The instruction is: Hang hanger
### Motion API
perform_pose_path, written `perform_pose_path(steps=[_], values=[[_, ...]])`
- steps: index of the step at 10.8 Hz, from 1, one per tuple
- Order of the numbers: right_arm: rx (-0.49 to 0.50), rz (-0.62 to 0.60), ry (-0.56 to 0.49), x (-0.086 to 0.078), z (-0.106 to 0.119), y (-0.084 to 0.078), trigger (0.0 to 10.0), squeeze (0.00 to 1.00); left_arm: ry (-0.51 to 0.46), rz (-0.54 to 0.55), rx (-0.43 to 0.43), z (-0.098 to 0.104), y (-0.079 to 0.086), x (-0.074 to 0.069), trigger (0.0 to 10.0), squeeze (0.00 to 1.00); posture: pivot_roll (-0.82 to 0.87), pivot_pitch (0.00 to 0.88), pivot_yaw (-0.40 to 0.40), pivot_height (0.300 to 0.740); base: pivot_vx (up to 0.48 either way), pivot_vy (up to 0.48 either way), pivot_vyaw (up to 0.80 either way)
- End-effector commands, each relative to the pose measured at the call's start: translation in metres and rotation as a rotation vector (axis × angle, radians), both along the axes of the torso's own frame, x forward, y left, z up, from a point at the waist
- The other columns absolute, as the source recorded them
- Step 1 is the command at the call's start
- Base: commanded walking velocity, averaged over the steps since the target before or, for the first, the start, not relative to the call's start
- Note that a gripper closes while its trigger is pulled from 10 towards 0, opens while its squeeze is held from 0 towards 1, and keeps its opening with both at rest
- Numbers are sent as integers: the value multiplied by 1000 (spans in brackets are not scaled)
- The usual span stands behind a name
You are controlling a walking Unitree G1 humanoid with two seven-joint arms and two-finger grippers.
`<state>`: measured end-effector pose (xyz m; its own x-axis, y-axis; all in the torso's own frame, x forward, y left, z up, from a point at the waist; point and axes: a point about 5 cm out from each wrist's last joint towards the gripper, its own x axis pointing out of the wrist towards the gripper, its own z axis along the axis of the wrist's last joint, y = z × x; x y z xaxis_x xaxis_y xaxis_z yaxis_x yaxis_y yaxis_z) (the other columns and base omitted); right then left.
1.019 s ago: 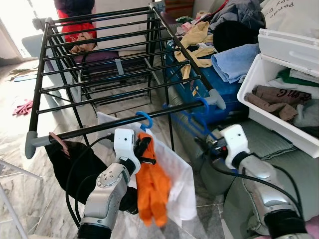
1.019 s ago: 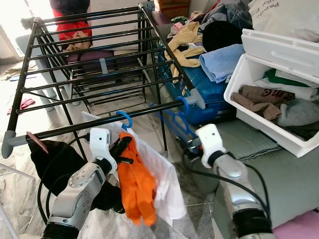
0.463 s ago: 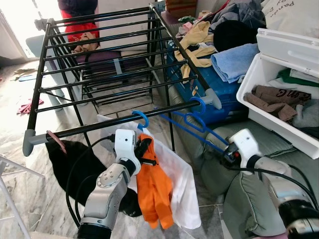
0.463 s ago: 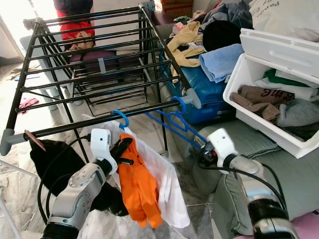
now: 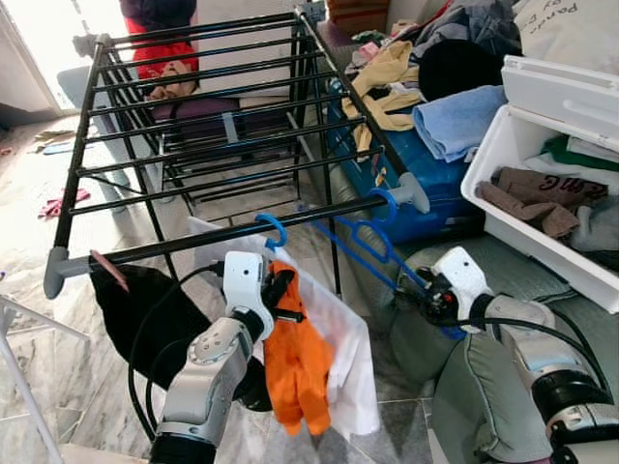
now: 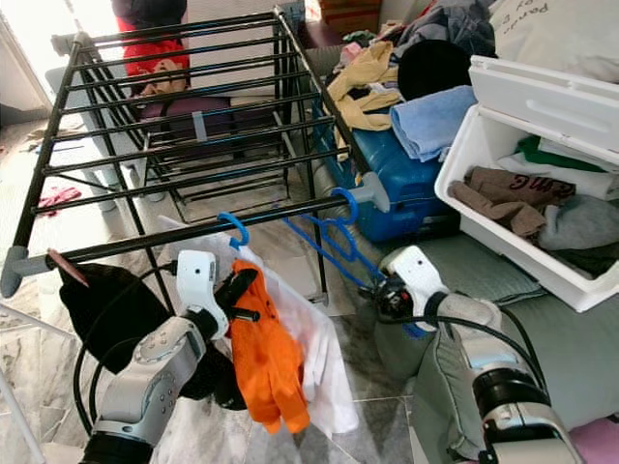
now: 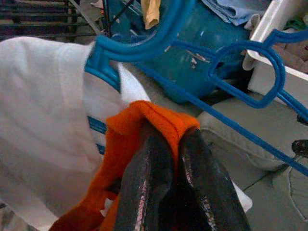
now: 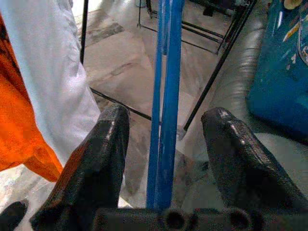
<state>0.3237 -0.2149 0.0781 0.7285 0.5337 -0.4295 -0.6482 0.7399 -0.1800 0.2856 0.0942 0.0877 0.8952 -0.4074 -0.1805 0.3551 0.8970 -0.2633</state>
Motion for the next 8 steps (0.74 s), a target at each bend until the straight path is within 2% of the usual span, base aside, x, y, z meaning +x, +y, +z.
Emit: perform_pose_path(steps=[1,3,4,5,6,8], values=[[-7,21,-8,3,3,1,0,0,-18,-3,10,4,0,0,10000,0,-168,0,58,740,0,0,0],[-7,34,-12,4,5,0,157,0,-16,-6,10,4,-1,0,10000,0,-170,0,57,740,0,0,0],[-7,40,-16,4,6,1,745,0,-15,-7,10,4,-1,0,10000,0,-170,0,57,740,0,0,0],[-2,44,-26,7,8,2,745,0,-15,-8,11,3,-1,0,10000,0,-168,0,55,740,0,0,0],[3,46,-32,8,10,3,0,0,-15,-8,11,3,-2,0,10000,0,-169,0,55,740,0,0,0],[-3,58,-48,12,13,7,235,0,-13,-9,13,3,-2,1,10000,0,-168,0,52,740,0,0,0]])
